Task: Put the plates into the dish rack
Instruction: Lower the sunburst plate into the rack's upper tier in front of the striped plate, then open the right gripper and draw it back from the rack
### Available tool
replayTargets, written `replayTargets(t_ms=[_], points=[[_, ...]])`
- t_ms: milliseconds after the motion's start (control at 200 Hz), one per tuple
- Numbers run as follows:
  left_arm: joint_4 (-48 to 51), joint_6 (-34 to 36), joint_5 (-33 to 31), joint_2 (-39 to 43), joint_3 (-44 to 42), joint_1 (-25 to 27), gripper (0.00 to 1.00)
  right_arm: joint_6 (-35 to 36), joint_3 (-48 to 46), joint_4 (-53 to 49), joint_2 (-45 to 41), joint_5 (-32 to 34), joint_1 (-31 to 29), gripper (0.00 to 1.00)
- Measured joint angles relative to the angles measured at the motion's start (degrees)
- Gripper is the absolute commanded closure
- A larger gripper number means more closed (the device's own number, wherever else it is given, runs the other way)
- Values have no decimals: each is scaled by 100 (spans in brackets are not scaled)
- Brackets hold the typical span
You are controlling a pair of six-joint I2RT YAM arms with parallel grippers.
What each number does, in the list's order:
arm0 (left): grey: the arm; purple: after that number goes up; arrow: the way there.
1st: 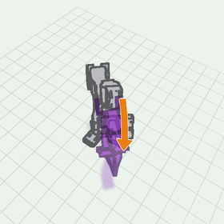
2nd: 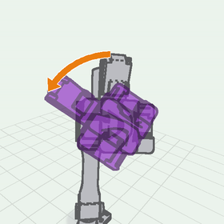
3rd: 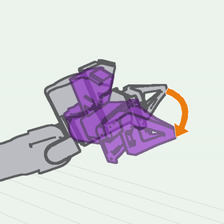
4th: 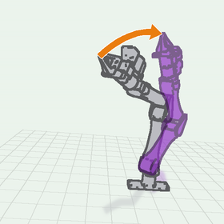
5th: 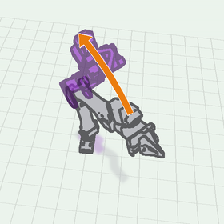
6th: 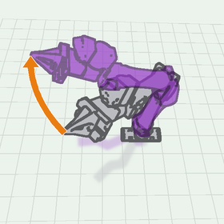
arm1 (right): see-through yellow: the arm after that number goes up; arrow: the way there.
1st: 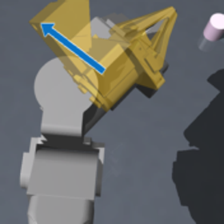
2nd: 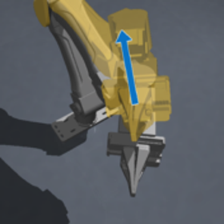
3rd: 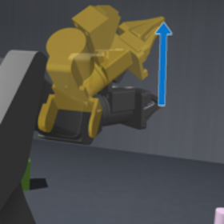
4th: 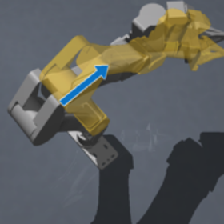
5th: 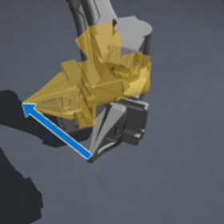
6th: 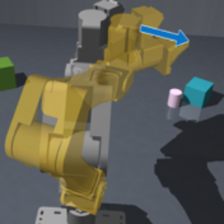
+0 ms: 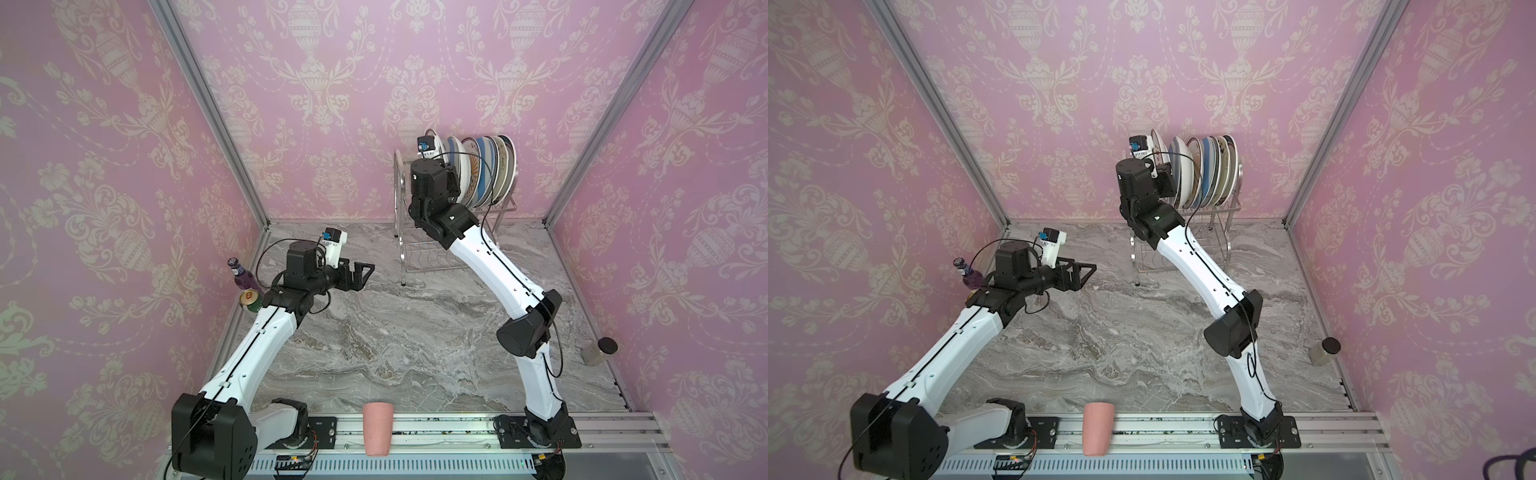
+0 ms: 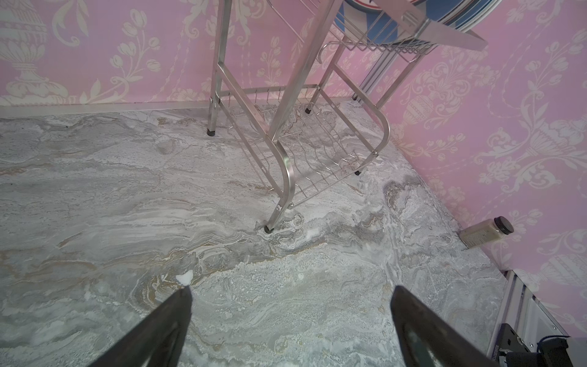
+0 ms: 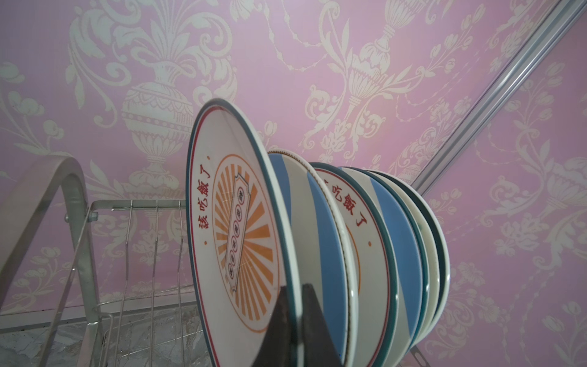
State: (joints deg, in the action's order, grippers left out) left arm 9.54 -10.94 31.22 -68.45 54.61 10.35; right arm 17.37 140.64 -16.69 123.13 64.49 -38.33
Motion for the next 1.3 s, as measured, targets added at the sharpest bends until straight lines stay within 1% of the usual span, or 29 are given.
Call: replayTargets(t_ms=[365, 395, 430, 550, 630, 806, 851, 911, 1016, 1041, 1061, 1131, 1181, 1206, 1296], points=[[129, 63, 4, 7, 0, 0, 1, -221, -188, -17, 79, 74, 11, 100], [146, 68, 4, 11, 0, 0, 1, -223, -190, -11, 79, 74, 11, 95], [160, 74, 4, 13, 0, 0, 1, -225, -192, -11, 79, 74, 11, 91], [214, 107, 2, 17, 0, 0, 1, -243, -201, -11, 79, 72, 11, 89], [282, 166, -4, 20, 7, 0, 1, -271, -227, -11, 76, 59, 11, 82], [619, 485, -219, 52, 173, -9, 1, -262, -278, -46, 74, -87, 11, 77], [660, 542, -271, 87, 190, -22, 1, -262, -278, -48, 70, -136, 11, 74], [695, 588, -323, 136, 195, -57, 1, -256, -278, -48, 68, -201, 4, 67], [713, 605, -354, 184, 195, -125, 1, -240, -271, -63, 68, -264, -33, 66], [713, 605, -367, 188, 195, -133, 1, -238, -256, -81, 68, -286, -44, 61], [715, 605, -378, 188, 195, -144, 1, -249, -234, -105, 68, -317, -50, 60], [713, 603, -461, 192, 195, -190, 1, -299, -98, -293, 63, -446, -85, 47], [713, 597, -533, 195, 195, -229, 1, -337, 24, -490, 39, -614, -107, 44], [713, 597, -608, 195, 195, -245, 1, -417, 70, -612, 2, -715, -109, 40], [708, 544, -846, 195, 195, -297, 1, -623, 107, -1095, -247, -1102, -118, 37]])
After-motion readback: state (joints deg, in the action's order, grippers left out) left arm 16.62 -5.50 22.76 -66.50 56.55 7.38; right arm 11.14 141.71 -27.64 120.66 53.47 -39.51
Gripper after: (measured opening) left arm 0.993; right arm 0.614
